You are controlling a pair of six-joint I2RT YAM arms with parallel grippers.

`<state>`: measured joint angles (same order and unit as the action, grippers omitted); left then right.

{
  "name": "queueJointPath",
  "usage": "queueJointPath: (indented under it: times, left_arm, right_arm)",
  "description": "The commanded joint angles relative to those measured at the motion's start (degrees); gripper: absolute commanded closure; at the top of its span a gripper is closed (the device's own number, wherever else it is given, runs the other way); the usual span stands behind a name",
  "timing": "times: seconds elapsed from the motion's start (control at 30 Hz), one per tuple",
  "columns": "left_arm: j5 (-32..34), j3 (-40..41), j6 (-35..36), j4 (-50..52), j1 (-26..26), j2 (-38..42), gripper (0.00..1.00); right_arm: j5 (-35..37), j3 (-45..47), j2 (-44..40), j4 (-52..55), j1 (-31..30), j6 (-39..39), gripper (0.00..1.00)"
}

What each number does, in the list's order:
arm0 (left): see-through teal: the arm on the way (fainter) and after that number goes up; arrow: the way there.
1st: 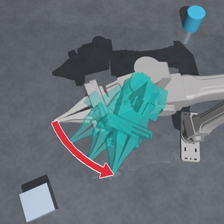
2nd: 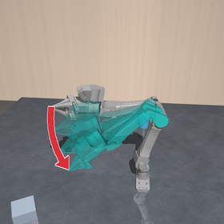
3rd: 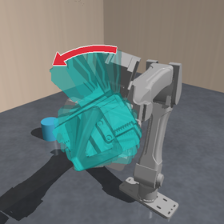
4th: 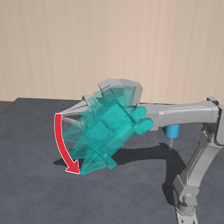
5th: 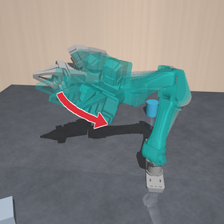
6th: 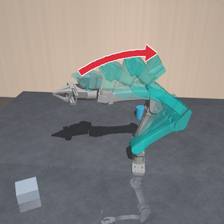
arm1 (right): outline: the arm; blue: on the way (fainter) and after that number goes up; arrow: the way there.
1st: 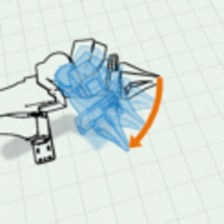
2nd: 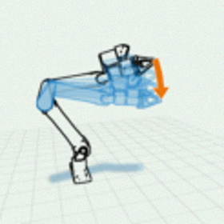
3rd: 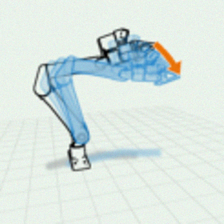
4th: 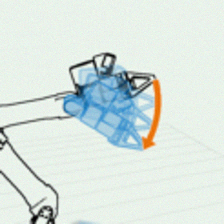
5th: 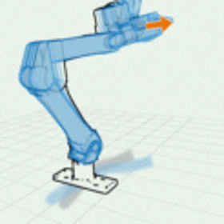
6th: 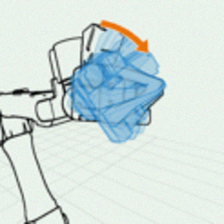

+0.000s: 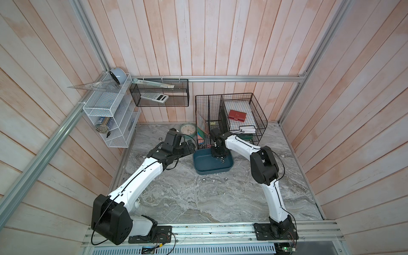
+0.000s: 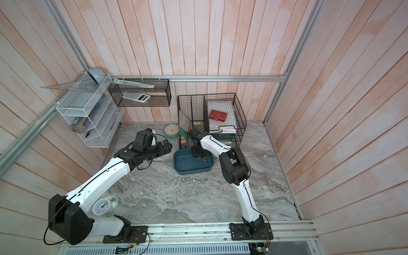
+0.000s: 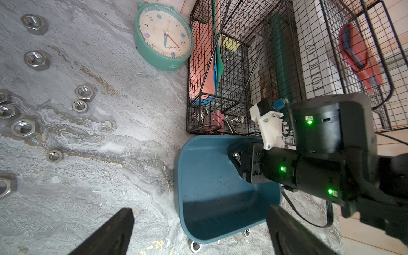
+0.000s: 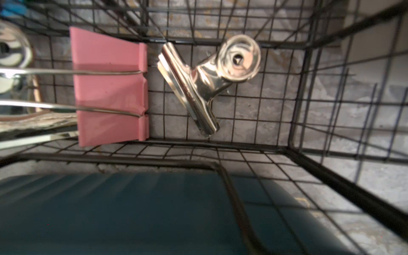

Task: Put the nuts on the desktop into the storage box
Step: Place the nut in the storage box, then pick up the nut from the center of the board.

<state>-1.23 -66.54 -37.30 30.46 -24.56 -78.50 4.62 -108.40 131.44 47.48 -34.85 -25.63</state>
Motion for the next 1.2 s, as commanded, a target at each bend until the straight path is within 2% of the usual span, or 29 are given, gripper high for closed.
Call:
queueJointPath:
  times: [0.0, 0.37, 0.63, 0.67, 0.97, 1.17]
  left_arm:
    - [0.47, 0.43, 0.21, -0.23, 0.39, 1.45, 0.0]
    - [-0.11, 0.4, -0.04, -0.75, 0.39, 1.0, 0.0]
    - [-0.46, 0.75, -0.22, -1.39, 0.39, 1.24, 0.0]
    - [-0.61, 0.79, -0.21, -1.45, 0.39, 1.24, 0.0]
    - [-2.12, -0.07, -0.04, -2.43, 0.41, -0.32, 0.0]
    - [-2.99, -1.1, -0.14, -2.5, 0.39, -1.72, 0.0]
  right_arm:
    - [0.44, -1.95, 0.5, 1.8, -0.37, 0.91, 0.46]
    - [1.05, -0.83, -5.56, 3.23, -0.76, 1.13, 0.26]
    - [4.61, 4.36, -14.03, 3.4, -1.0, 0.5, 0.07]
    - [5.18, 5.08, -15.05, 3.57, -0.96, 0.23, 0.02]
    - [8.97, 10.62, -22.71, 3.41, -0.69, -1.51, 0.02]
    - [14.51, 14.67, -27.28, 3.02, -0.36, -4.11, 0.02]
